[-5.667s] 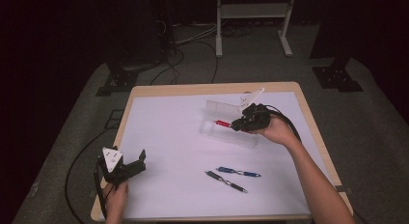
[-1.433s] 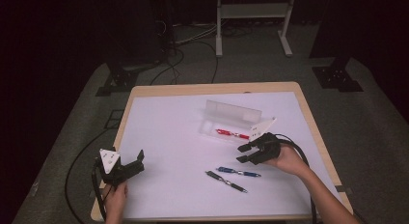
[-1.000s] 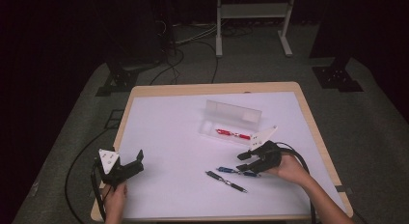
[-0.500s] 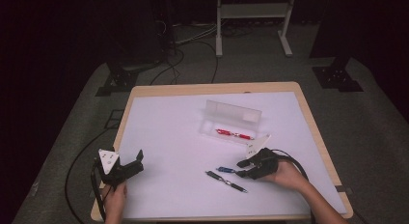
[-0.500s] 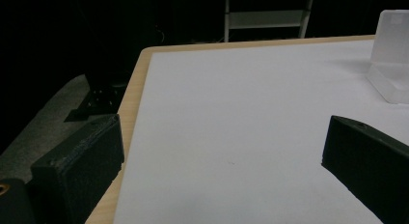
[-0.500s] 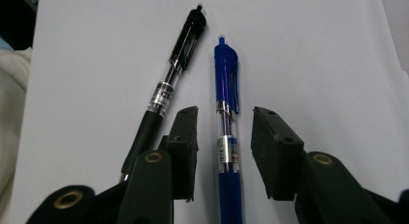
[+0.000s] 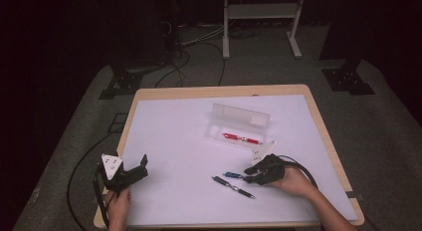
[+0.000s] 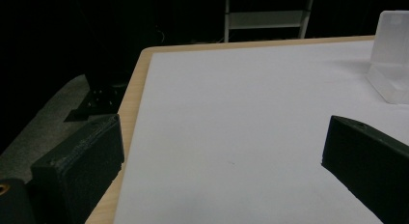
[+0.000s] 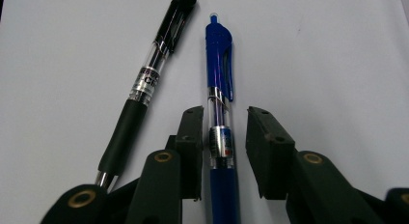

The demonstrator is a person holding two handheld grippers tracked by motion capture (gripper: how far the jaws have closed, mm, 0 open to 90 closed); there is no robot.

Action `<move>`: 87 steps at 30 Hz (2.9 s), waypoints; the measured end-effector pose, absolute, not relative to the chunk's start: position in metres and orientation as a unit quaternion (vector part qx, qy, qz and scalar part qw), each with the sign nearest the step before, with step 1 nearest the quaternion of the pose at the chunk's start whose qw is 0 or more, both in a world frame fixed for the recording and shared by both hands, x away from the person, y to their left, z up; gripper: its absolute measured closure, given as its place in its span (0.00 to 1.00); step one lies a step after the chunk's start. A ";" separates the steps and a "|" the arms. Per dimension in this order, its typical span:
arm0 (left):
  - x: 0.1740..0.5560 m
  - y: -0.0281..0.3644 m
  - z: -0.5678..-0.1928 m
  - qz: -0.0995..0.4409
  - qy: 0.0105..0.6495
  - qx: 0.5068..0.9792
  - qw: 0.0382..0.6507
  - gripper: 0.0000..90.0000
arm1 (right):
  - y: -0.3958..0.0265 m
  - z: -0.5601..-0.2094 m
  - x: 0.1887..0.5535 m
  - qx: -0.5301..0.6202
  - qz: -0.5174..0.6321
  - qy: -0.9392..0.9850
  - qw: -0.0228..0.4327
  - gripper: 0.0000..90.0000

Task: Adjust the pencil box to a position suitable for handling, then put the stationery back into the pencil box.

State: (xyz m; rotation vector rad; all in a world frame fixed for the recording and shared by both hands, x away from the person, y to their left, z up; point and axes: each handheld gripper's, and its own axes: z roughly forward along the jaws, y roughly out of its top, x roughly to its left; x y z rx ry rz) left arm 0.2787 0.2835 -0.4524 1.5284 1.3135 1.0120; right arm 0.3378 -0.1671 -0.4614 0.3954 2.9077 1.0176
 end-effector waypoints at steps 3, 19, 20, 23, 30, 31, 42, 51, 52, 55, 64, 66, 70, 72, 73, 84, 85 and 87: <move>0.279 0.283 -0.452 0.405 0.526 0.613 0.428 0.00 | -0.167 -0.461 0.337 0.127 0.327 0.936 0.024 0.79; 0.279 0.284 -0.452 0.404 0.526 0.612 0.430 0.00 | -0.166 -0.462 0.337 0.125 0.332 0.935 0.018 0.87; 0.279 0.284 -0.452 0.404 0.527 0.612 0.430 0.00 | -0.166 -0.462 0.337 0.124 0.332 0.935 0.018 0.87; 0.278 0.284 -0.453 0.404 0.527 0.612 0.430 0.00 | -0.167 -0.459 0.338 0.120 0.338 0.933 0.020 0.87; 0.278 0.285 -0.453 0.404 0.525 0.612 0.432 0.00 | -0.172 -0.451 0.342 0.129 0.362 0.923 0.017 0.87; 0.278 0.285 -0.453 0.403 0.526 0.611 0.433 0.00 | -0.172 -0.448 0.344 0.133 0.360 0.923 0.014 0.87; 0.277 0.285 -0.452 0.404 0.525 0.610 0.434 0.00 | -0.173 -0.411 0.363 0.124 0.374 0.919 0.033 0.87; 0.277 0.285 -0.453 0.405 0.524 0.611 0.433 0.00 | -0.178 -0.386 0.387 0.138 0.383 0.912 0.045 0.87; 0.277 0.286 -0.453 0.405 0.524 0.612 0.432 0.00 | -0.178 -0.385 0.391 0.137 0.383 0.912 0.047 0.87; 0.277 0.287 -0.453 0.403 0.526 0.611 0.433 0.00 | -0.176 -0.383 0.403 0.141 0.373 0.916 0.046 0.87; 0.276 0.286 -0.453 0.404 0.527 0.609 0.433 0.00 | -0.169 -0.378 0.418 0.137 0.363 0.921 0.045 0.87; 0.276 0.286 -0.453 0.404 0.526 0.610 0.433 0.00 | -0.168 -0.375 0.421 0.137 0.361 0.921 0.047 0.87; 0.276 0.286 -0.452 0.405 0.527 0.611 0.431 0.00 | -0.167 -0.373 0.425 0.136 0.367 0.919 0.051 0.87; 0.276 0.286 -0.452 0.406 0.527 0.609 0.431 0.00 | -0.167 -0.372 0.428 0.138 0.369 0.918 0.052 0.87; 0.277 0.285 -0.452 0.406 0.528 0.609 0.431 0.00 | -0.166 -0.373 0.431 0.139 0.368 0.918 0.052 0.87; 0.278 0.281 -0.452 0.402 0.523 0.614 0.433 0.00 | -0.155 -0.385 0.448 0.142 0.346 0.926 0.051 0.87; 0.277 0.281 -0.452 0.404 0.522 0.614 0.432 0.00 | -0.154 -0.389 0.451 0.143 0.339 0.929 0.052 0.87; 0.277 0.281 -0.452 0.405 0.523 0.613 0.433 0.00 | -0.153 -0.393 0.455 0.148 0.334 0.930 0.050 0.87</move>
